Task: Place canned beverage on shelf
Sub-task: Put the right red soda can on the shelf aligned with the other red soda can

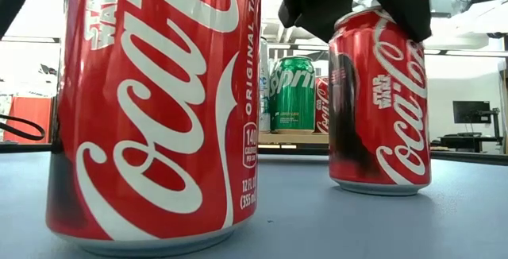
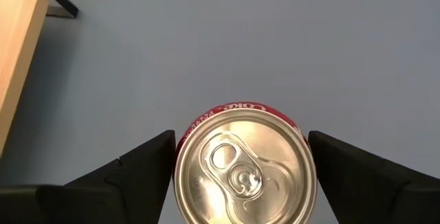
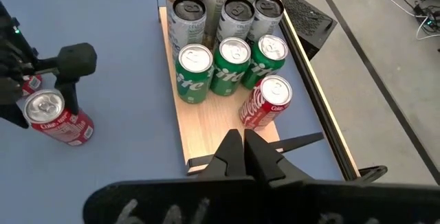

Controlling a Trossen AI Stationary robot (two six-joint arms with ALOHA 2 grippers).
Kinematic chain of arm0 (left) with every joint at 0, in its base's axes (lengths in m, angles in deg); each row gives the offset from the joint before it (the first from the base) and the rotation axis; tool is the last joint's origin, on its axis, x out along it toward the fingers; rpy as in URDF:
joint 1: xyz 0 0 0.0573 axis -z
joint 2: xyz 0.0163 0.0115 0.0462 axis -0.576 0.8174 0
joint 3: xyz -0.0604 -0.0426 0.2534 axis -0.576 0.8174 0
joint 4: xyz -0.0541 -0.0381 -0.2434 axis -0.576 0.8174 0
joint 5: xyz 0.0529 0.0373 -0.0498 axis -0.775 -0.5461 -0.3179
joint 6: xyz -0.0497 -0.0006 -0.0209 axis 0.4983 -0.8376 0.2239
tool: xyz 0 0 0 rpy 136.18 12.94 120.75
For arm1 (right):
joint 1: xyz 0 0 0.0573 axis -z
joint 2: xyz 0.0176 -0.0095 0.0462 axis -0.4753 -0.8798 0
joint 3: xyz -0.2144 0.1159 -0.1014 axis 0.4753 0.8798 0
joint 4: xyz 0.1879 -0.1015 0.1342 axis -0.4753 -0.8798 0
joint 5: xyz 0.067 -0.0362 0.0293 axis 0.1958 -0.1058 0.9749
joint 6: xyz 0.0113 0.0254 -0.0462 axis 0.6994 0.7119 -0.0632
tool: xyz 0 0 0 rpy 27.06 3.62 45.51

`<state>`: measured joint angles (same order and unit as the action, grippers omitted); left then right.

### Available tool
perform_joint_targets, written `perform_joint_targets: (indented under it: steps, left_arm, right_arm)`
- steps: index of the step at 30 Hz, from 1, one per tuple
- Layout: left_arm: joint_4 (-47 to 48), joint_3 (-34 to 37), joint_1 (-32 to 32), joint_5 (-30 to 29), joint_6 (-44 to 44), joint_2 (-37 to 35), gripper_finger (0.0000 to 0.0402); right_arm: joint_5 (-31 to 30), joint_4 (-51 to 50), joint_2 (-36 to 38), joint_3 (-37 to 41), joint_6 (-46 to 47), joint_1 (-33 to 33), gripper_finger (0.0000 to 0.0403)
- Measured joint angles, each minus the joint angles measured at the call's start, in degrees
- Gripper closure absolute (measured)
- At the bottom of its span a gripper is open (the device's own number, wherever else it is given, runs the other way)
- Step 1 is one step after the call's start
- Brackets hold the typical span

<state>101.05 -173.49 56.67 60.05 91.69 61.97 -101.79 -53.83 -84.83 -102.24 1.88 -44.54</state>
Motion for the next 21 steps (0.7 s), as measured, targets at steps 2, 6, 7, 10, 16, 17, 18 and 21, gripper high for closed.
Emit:
perform_joint_targets:
  steps: [2,6,7,10,16,17,18,21]
  left_arm:
    - [0.9,0.0,0.0,0.06,1.1,0.01,0.0105]
    - [0.4,0.0,0.0,0.19,1.27,0.01,0.0127]
    - [0.38,-0.27,0.0,0.2,1.36,0.01,0.0127]
    - [0.51,-2.51,-0.23,1.29,-0.76,0.02,0.0127]
    - [0.9,-6.38,-2.54,2.19,-6.14,-0.8,0.0127]
    - [1.0,-6.38,-3.32,2.2,-6.68,-1.13,0.0127]
    - [1.61,-6.53,-4.12,2.13,-7.28,-1.33,0.0127]
    - [0.92,-6.6,-6.22,2.85,-9.61,-1.43,0.0127]
  right_arm:
    - [0.0,0.0,0.0,0.0,0.0,0.0,0.0403]
    - [0.03,0.0,0.01,0.0,0.02,0.0,0.0403]
    - [0.02,0.0,0.0,0.0,0.02,0.0,0.0403]
    - [0.02,0.0,0.02,0.0,0.02,0.0,0.0403]
    - [0.0,-0.31,0.57,0.0,1.25,0.0,0.0403]
    - [-0.02,-0.37,0.74,0.0,1.4,0.02,0.0403]
    - [0.0,-0.44,0.87,0.0,1.42,0.0,0.0403]
    - [-0.02,-0.64,0.9,0.0,2.23,0.0,0.0403]
